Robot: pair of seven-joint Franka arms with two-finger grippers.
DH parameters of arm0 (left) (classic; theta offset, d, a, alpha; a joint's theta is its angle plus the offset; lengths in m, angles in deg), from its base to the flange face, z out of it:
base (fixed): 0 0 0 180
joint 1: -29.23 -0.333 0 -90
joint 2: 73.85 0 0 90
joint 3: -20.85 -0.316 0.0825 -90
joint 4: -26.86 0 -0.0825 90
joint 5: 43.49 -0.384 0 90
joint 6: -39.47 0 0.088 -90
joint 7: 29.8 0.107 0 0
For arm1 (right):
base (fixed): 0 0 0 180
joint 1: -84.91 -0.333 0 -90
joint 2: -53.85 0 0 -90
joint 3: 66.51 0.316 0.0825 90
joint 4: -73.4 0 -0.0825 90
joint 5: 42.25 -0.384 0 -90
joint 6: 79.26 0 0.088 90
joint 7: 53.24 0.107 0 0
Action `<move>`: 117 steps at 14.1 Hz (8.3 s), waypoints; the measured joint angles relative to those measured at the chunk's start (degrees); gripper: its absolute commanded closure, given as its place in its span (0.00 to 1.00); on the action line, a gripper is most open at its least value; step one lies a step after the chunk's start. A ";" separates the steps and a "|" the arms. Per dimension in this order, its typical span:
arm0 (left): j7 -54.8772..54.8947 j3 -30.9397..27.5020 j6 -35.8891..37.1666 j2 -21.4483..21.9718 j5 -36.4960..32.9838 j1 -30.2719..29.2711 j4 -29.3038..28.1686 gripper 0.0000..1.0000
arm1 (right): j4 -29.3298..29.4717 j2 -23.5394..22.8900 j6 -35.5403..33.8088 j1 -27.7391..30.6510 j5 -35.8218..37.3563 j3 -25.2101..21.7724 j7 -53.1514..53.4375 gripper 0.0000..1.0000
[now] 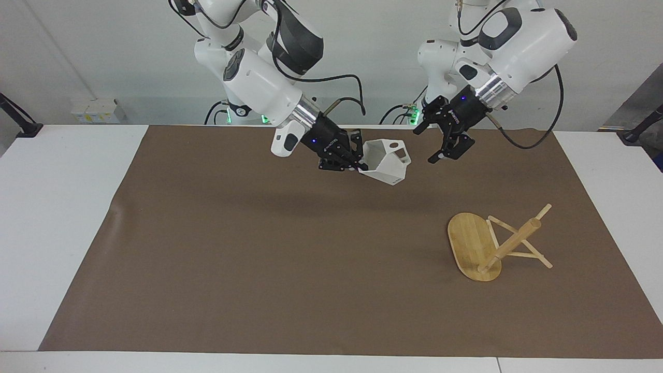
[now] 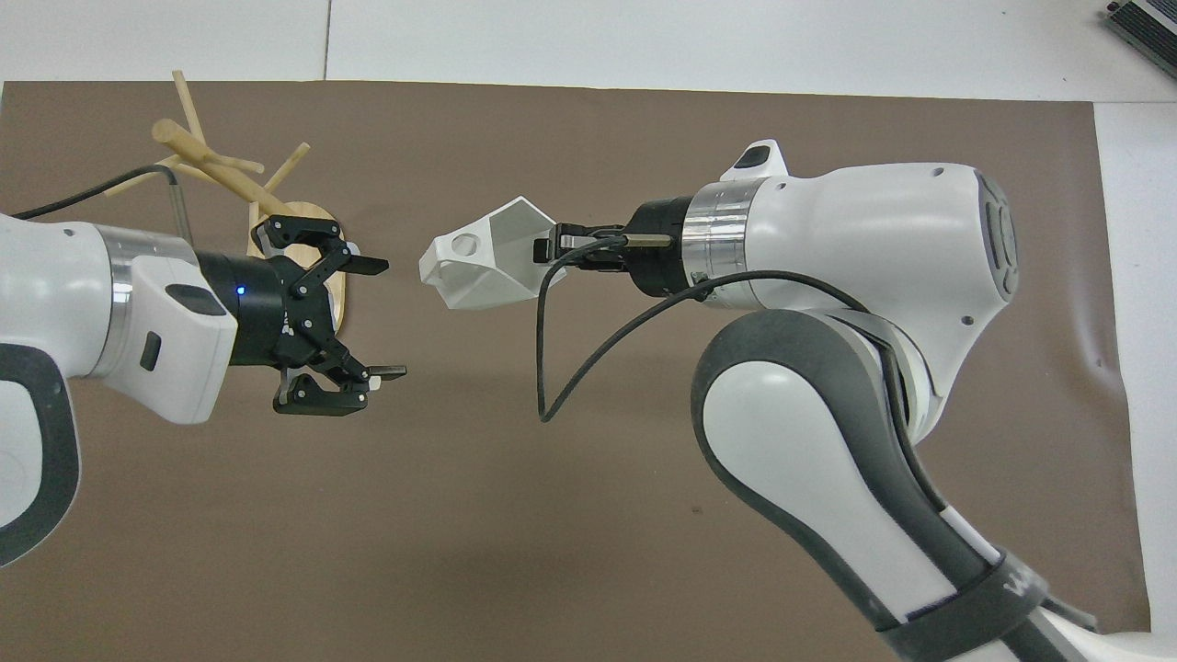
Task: Hang cup on rack
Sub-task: 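Hold the cup with the right gripper while the left gripper approaches, then close the left gripper on the cup body beside the right gripper, then carry the cup with the left gripper while the right gripper withdraws, then move the cup with the left gripper onto a mug tree peg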
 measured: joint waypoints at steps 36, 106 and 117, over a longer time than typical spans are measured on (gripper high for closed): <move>11.41 1.39 -17.42 -2.31 25.44 5.39 -9.62 1.00 | 0.32 0.17 -3.68 0.31 0.02 0.07 -8.10 0.94; -55.42 -0.54 -42.57 -12.53 20.05 -4.16 -9.91 1.00 | 4.01 8.46 -28.16 0.55 40.36 -34.06 -1.29 0.00; -57.95 -0.48 -42.58 -12.47 20.05 -4.43 -9.89 0.50 | 3.79 8.46 -28.16 0.63 40.36 -34.78 -1.29 0.00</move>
